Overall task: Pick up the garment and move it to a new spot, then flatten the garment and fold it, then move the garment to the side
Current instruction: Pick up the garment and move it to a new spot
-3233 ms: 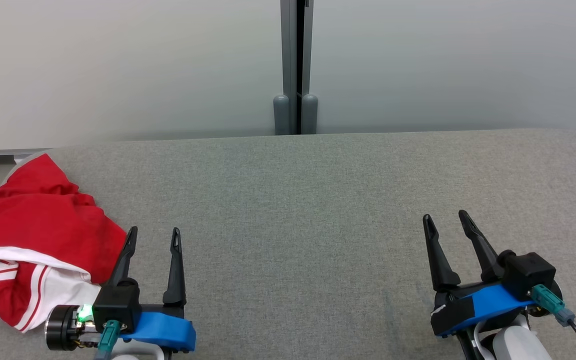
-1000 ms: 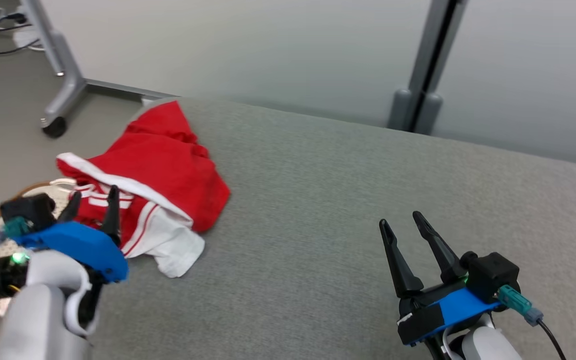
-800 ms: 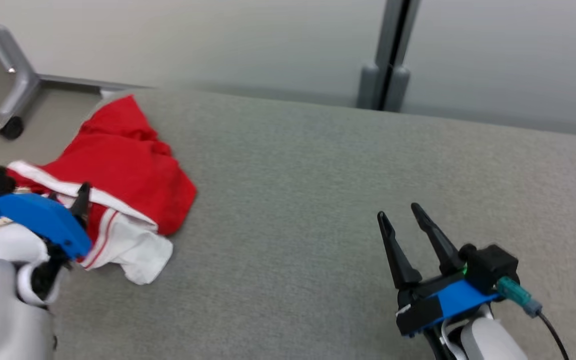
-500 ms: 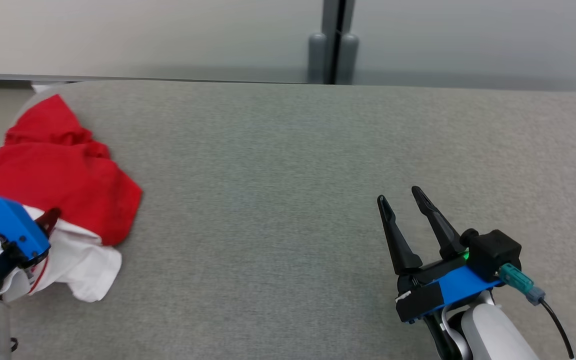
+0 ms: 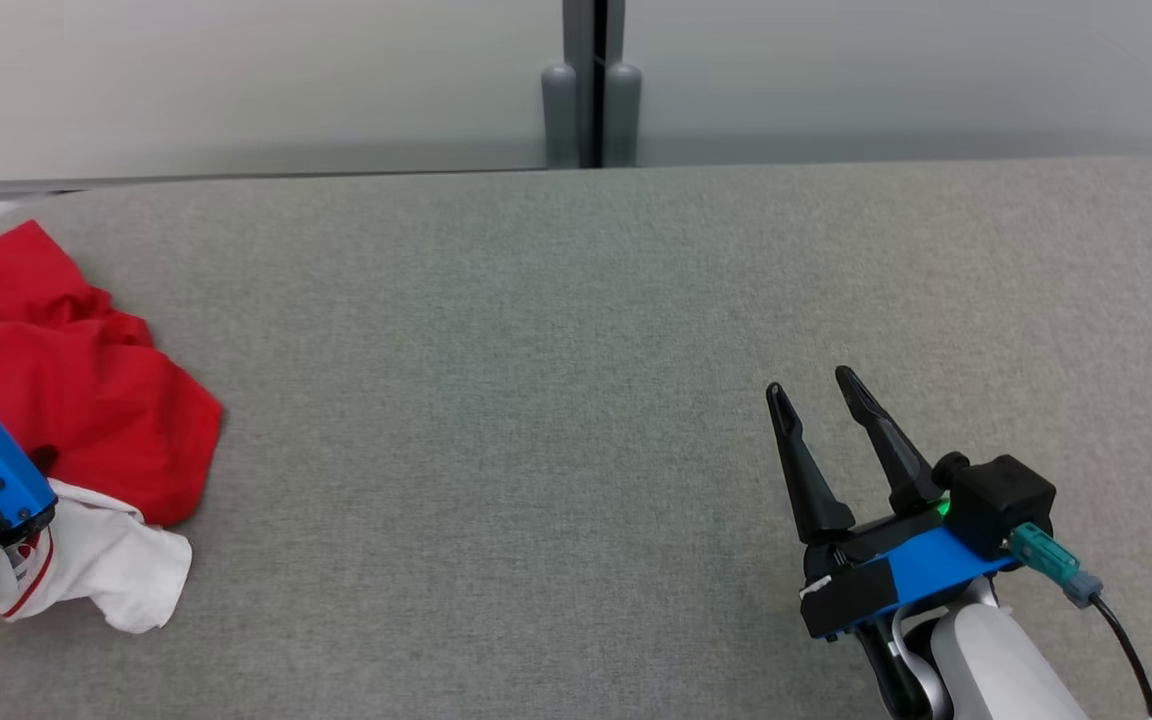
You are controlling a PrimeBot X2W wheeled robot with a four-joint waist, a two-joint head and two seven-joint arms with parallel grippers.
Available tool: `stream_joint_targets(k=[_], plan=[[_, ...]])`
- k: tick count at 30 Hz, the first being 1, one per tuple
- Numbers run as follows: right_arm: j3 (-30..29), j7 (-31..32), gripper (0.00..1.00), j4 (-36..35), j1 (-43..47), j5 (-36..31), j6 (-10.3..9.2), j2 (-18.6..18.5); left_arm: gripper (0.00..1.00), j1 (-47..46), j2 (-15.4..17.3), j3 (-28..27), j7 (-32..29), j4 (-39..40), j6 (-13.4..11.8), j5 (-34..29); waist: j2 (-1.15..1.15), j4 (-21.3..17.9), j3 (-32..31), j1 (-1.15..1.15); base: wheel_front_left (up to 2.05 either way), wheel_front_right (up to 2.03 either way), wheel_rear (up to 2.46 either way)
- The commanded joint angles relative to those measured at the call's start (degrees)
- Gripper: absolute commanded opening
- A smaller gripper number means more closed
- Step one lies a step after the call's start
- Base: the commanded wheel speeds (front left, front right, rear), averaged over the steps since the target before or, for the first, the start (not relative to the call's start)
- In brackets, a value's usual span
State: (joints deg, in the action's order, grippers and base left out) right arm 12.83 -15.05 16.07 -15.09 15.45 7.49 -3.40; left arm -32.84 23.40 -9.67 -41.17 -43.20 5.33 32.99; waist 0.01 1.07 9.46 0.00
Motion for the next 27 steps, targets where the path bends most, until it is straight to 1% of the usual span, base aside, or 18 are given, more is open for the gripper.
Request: stream_joint_targets(k=[1,4,8,13,15,19,21,24,27], plan=[[-0.05,-0.18,1.0,0.02,0.39,-0.16,0.01,-0.14,0.0,-0.1,0.43,0.38,0.46,0.61,0.34,-0.31,-0.01,0.29,-0.42,0.0,0.0,0.0,0.0],[0.33,-0.18,1.0,0.15,1.01,-0.19,0.01,-0.07,0.0,-0.3,0.61,2.23,0.61,3.01,0.98,-0.99,-0.01,1.46,-2.19,0.0,0.0,0.0,0.0],[0.33,-0.18,1.0,0.43,1.88,-0.04,0.01,-0.03,0.0,-1.03,0.99,5.09,-0.26,9.0,1.75,-1.64,-0.01,3.01,-4.82,0.0,0.0,0.0,0.0],[0.16,-0.18,1.0,0.82,3.15,0.2,0.01,0.11,0.0,-0.75,1.59,9.09,-2.72,20.41,2.11,-1.09,-0.01,3.99,-7.48,0.0,0.0,0.0,0.0],[0.33,-0.18,1.0,0.98,3.44,0.31,0.01,0.19,0.0,-0.56,1.13,10.66,-3.87,25.46,2.21,-0.22,-0.01,3.84,-8.17,0.0,0.0,0.0,0.0],[0.88,-0.18,1.0,0.97,3.45,0.73,0.01,0.25,0.0,0.56,1.26,13.4,-5.49,34.62,2.31,0.67,-0.01,1.99,-8.78,0.0,0.0,0.0,0.0],[0.69,-0.18,1.0,0.91,3.52,0.74,0.01,0.3,0.0,0.88,0.58,14.66,-5.92,38.51,2.32,1.44,-0.01,0.58,-8.81,0.0,0.0,0.0,0.0],[0.74,-0.18,1.0,1.06,3.62,0.75,0.01,0.33,0.0,1.04,-0.12,15.9,-5.76,42.91,2.28,2.35,-0.01,-2.13,-8.65,0.0,0.0,0.0,0.0],[0.53,-0.18,1.0,1.15,3.56,0.9,0.01,0.36,0.0,0.6,-1.65,17.39,-4.62,46.33,2.29,3.17,-0.01,-5.07,-8.4,0.0,0.0,0.0,0.0]])
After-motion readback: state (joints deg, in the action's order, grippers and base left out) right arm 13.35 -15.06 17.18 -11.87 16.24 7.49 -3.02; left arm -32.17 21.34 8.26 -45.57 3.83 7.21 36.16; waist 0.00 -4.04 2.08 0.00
